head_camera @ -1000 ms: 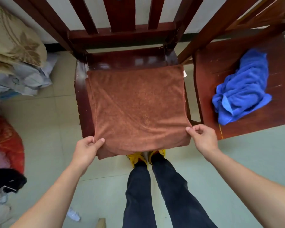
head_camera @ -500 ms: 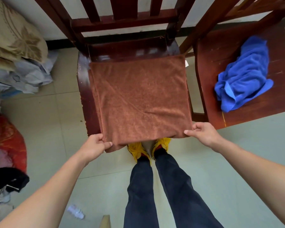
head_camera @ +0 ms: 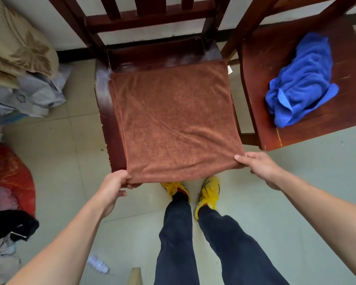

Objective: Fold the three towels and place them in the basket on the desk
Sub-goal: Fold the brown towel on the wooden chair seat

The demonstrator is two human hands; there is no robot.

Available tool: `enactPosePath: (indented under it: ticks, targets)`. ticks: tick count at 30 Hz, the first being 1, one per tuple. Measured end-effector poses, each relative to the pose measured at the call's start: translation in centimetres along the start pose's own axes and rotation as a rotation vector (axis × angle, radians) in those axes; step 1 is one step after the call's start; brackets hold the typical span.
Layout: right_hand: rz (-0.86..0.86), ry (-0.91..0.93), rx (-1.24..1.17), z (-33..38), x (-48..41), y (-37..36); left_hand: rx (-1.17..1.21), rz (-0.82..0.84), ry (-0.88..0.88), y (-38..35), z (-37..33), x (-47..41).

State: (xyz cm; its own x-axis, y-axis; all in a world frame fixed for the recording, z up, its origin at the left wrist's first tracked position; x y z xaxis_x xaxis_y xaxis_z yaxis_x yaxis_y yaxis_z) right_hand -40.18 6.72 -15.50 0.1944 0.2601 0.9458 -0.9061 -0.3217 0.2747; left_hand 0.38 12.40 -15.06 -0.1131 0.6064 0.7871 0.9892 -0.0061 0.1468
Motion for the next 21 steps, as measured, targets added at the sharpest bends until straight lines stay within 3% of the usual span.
enactPosePath:
  ticks: [4, 9, 13, 21]
  targets:
    - [-0.049, 0.028, -0.046, -1.2, -1.2, 0.2, -0.092, -0.043, -0.015, 0.0, 2.0, -0.1]
    - [-0.044, 0.052, 0.086, -2.3, -2.4, -0.5, -0.230, 0.071, -0.075, -1.0, 3.7, -0.3]
    - [-0.127, 0.054, 0.110, -3.2, -3.5, 0.3, -0.299, -0.064, -0.068, -0.8, 5.0, -1.0]
    - [-0.083, -0.014, 0.141, -4.6, -1.6, 1.1, -0.209, -0.048, 0.077, -1.5, 8.1, 1.3]
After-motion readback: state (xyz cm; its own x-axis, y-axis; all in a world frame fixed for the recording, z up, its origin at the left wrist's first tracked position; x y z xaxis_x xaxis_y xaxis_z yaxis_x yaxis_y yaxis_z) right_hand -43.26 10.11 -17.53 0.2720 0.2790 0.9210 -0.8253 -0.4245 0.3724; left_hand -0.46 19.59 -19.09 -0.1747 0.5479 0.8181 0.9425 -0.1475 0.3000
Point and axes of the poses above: each hand's wrist, its own x-axis away from the middle knuckle, its own y-axis out of the back of the hand, z = x × y, the point moved 9 cm from there along -x, towards the middle knuckle, and after that the axes turned 15 degrees about -y, right-handed, at the moved point
